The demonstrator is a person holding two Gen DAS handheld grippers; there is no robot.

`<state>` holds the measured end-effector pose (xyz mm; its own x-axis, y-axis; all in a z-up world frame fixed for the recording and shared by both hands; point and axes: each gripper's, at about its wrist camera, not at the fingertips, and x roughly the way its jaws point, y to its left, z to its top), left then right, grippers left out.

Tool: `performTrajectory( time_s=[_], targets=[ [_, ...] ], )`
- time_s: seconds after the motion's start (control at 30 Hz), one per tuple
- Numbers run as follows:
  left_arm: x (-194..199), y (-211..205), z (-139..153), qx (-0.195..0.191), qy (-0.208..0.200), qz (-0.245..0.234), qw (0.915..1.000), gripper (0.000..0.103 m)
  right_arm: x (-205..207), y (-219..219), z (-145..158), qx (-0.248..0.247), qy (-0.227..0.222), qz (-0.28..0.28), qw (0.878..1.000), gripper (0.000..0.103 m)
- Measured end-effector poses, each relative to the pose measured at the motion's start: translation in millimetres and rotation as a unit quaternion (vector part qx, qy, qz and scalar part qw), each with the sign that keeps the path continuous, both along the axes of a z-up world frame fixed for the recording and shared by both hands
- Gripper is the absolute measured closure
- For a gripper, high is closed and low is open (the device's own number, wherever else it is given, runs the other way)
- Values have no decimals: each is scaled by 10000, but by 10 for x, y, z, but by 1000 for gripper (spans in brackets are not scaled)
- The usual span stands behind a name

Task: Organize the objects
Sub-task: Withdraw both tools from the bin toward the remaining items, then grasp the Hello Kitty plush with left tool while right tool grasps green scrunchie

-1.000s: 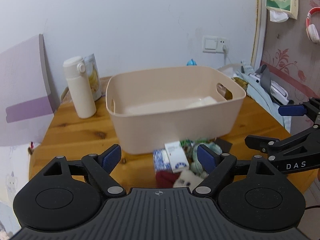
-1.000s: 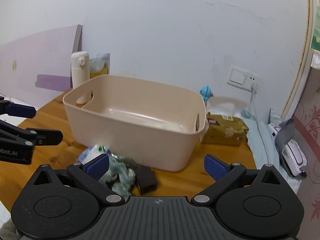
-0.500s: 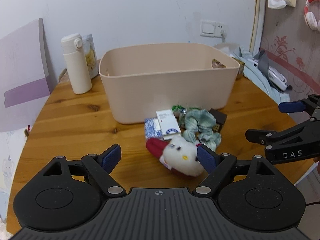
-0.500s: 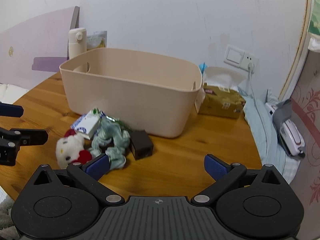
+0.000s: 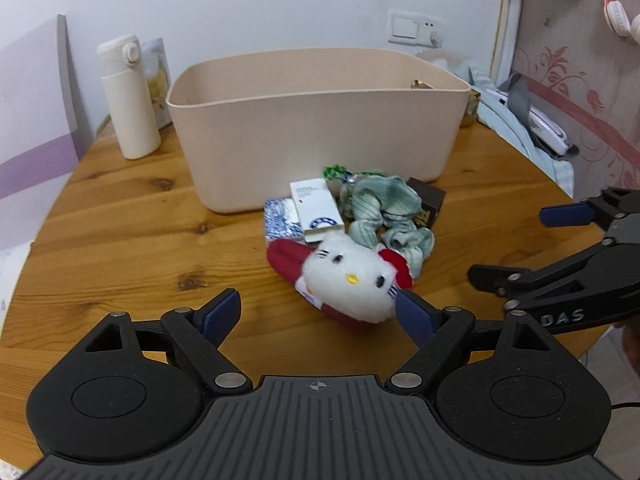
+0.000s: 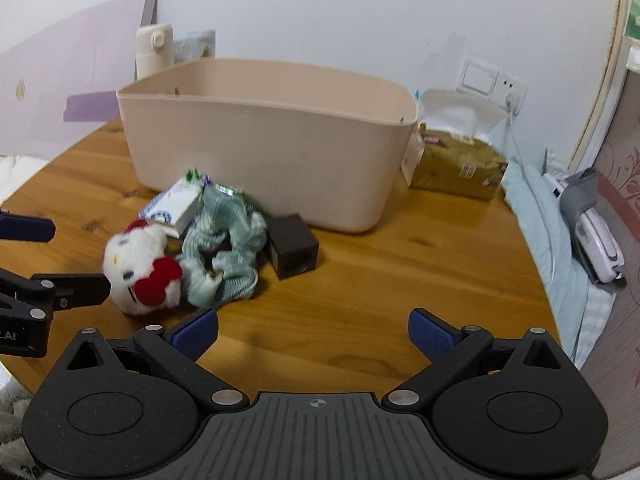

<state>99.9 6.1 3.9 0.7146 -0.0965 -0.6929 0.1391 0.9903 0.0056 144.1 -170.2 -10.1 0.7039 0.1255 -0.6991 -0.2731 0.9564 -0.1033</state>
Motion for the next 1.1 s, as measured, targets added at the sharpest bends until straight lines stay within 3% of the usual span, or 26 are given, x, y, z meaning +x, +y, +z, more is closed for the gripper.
performTrajectory(
  time_s=[0.27,0.53,0.73,1.1],
  targets=[
    [131,-108,-157,-3,220,-211,9995,17,65,12,-159,-8,207,23,9998,0],
    [364,-23,-254,-65,283,-5,9996,17,148,47,-260,-42,279,159,9995,0],
    [529,142,-291,-62,343,232,9991,17,247,116,-329,211,445,299,9983,0],
    [603,326,-300,-256,107,407,9988,17,445,391,-387,347,516,496,9968,0]
  ],
)
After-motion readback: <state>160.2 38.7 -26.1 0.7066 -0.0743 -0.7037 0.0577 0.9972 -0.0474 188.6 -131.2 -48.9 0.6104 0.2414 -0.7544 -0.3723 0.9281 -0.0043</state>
